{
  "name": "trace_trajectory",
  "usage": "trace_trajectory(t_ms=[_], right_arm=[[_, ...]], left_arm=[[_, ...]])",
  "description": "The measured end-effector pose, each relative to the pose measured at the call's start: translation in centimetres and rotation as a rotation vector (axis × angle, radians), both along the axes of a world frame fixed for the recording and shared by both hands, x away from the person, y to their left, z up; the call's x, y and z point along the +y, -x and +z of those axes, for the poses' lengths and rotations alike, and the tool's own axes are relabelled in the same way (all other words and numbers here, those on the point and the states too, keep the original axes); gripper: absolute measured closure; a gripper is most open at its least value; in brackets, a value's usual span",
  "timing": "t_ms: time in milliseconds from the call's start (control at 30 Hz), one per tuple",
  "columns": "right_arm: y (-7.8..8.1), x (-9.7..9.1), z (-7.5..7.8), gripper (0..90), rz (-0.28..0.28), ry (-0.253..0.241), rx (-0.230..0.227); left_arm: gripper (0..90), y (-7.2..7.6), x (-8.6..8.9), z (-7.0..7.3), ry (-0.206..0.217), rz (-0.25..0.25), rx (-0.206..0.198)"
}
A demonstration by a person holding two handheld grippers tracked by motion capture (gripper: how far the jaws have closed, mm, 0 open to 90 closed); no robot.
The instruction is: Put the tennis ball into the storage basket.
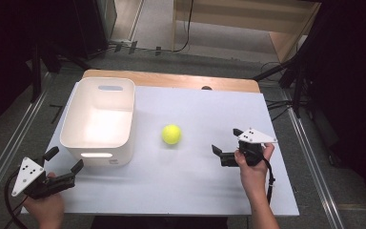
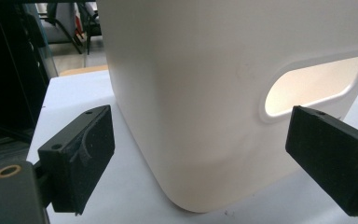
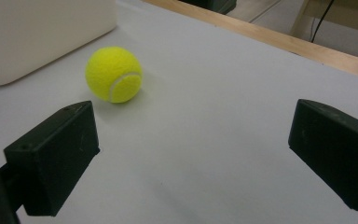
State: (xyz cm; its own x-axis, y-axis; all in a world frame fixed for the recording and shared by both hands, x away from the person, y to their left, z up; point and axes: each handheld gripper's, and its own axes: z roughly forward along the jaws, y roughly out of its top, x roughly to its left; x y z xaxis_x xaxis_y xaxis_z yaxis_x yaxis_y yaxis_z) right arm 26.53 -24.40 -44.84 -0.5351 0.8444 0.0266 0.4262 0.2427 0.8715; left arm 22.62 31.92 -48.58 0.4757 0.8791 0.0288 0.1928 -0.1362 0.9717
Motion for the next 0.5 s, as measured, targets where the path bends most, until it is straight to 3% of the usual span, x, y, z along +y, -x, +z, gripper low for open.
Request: trace_trajectory(t_ms=[500], right_arm=[[-1.4,1.8,0.0,0.4,0.052,0.03,0.026]], left_arm=[[7.9,0.0,0.0,0.0,0.004,0.002,0.003]])
